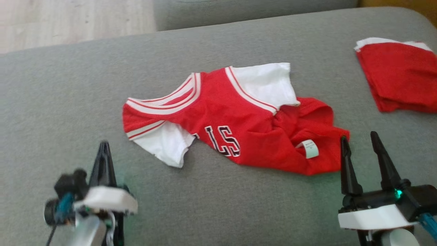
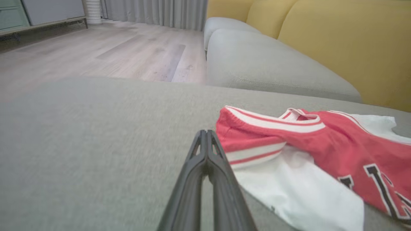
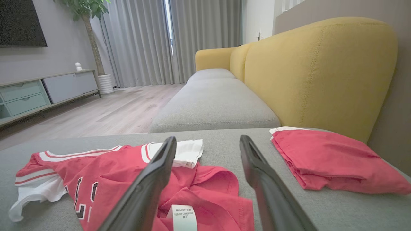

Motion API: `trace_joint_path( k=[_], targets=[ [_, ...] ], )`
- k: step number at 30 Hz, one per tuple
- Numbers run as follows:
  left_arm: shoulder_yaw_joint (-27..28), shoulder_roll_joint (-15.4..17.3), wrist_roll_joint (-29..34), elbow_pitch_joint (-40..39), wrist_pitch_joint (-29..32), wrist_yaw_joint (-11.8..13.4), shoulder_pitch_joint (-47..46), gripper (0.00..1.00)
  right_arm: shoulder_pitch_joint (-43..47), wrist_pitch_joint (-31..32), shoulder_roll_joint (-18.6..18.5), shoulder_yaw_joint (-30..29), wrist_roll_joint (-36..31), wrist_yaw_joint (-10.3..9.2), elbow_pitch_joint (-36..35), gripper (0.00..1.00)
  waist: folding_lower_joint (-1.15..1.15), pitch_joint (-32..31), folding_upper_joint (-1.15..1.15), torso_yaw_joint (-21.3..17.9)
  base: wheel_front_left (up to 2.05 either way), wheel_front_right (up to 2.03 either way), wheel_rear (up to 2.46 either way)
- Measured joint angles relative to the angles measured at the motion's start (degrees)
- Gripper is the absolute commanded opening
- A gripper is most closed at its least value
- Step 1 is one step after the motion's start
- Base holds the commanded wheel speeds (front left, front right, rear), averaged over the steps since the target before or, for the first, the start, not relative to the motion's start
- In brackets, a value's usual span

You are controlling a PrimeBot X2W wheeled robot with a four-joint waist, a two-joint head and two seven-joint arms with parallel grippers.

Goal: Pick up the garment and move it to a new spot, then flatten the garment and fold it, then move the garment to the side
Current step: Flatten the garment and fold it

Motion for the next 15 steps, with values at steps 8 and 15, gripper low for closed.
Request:
trace_joint_path(
  k=[8,15],
  targets=[
    [5.6,-3.8,6.2,-6.3,0.0,-1.5,9.5,0.00,0.5,0.0,0.0,-0.1,-0.7,0.00,0.0,1.00,0.00,-1.0,0.00,2.8,0.00,0.00,0.00],
    [3.8,-6.5,10.4,-6.7,0.0,-5.2,9.8,1.00,0.7,0.0,0.0,0.6,-0.8,0.00,0.1,1.00,0.00,-1.1,0.00,3.1,0.00,0.00,0.00]
  ],
)
